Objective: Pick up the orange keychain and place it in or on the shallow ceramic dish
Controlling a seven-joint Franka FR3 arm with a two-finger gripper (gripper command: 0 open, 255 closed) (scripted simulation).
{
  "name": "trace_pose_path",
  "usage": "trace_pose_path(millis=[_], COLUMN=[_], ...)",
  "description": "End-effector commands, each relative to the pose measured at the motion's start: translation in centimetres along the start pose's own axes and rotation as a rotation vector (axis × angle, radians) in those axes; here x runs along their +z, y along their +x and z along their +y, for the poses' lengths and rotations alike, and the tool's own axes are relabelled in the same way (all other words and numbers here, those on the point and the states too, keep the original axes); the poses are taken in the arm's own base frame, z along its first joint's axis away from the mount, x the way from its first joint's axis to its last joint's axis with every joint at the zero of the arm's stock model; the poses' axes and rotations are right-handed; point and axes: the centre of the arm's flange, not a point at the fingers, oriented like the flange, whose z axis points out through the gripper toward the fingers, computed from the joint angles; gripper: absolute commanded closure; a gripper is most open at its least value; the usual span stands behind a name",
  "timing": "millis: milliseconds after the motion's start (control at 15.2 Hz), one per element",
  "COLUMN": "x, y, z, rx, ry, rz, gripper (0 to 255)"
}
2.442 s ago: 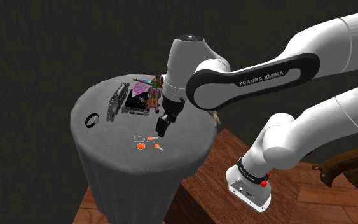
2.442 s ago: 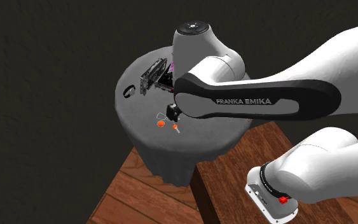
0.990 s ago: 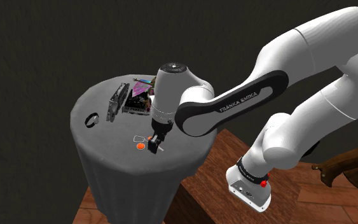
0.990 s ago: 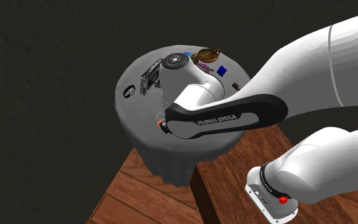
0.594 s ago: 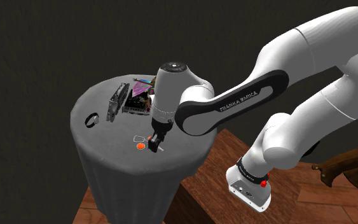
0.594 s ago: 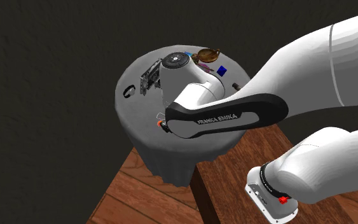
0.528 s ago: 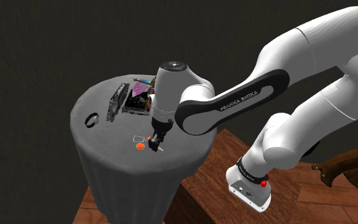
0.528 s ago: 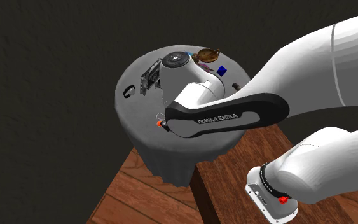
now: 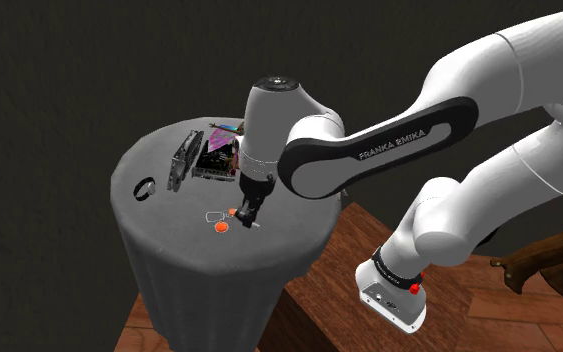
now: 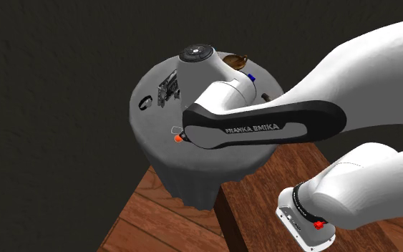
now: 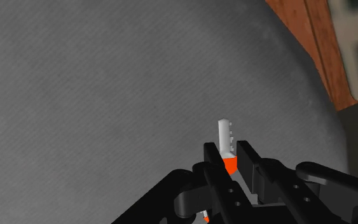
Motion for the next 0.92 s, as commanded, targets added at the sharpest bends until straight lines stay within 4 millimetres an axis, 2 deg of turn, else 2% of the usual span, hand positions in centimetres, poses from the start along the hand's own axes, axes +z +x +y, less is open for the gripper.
trace_pose_path(millis=[0, 858], x=[-1.1, -8.0], y=[-0.1, 0.0], z=[0.0, 0.0], rx=[0.000, 0.000], ry=[0.000, 0.000], rz=[-0.001, -0.001], gripper=[255, 255])
